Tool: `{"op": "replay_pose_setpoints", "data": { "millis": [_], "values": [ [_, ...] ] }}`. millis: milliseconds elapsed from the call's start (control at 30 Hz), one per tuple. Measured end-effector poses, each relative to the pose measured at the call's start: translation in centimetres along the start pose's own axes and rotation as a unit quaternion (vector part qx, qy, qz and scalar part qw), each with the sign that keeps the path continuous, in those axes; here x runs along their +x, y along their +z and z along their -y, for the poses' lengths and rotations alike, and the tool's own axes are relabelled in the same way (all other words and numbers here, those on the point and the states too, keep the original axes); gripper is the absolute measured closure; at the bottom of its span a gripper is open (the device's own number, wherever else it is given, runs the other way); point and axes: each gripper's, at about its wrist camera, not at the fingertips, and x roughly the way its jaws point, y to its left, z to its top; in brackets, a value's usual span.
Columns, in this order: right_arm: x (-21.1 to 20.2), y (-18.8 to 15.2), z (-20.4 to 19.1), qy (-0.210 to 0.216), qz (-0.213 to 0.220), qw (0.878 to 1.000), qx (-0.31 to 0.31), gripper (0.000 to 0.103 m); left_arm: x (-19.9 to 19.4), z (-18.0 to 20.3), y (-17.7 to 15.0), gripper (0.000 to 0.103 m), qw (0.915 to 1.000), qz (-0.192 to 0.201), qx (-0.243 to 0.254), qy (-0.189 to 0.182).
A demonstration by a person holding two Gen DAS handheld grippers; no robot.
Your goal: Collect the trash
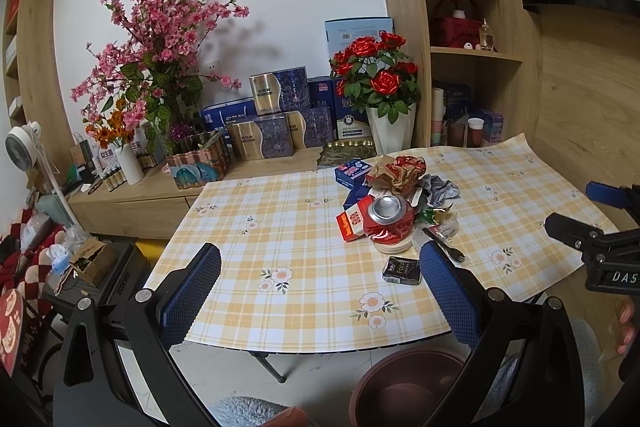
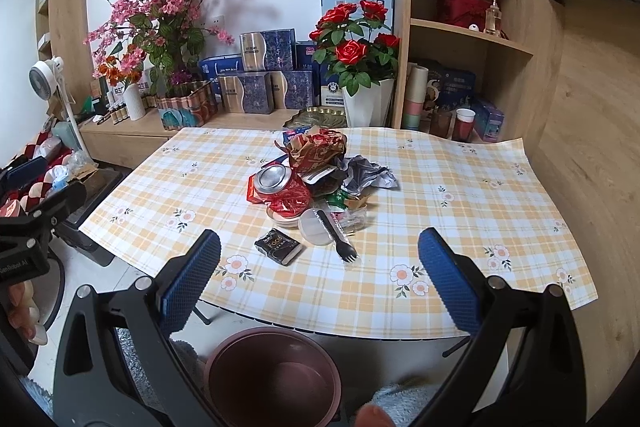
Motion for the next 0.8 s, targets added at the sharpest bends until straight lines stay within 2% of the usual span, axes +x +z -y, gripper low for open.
{"op": "replay_pose_setpoints", "data": {
  "millis": [800],
  "values": [
    [-0.14, -0.17, -0.01, -0.007, -0.002, 1.000, 0.003, 0.006, 0.57, -0.09, -0.98, 0.006, 0.9999, -0.004, -0.013, -0.005]
  ]
}}
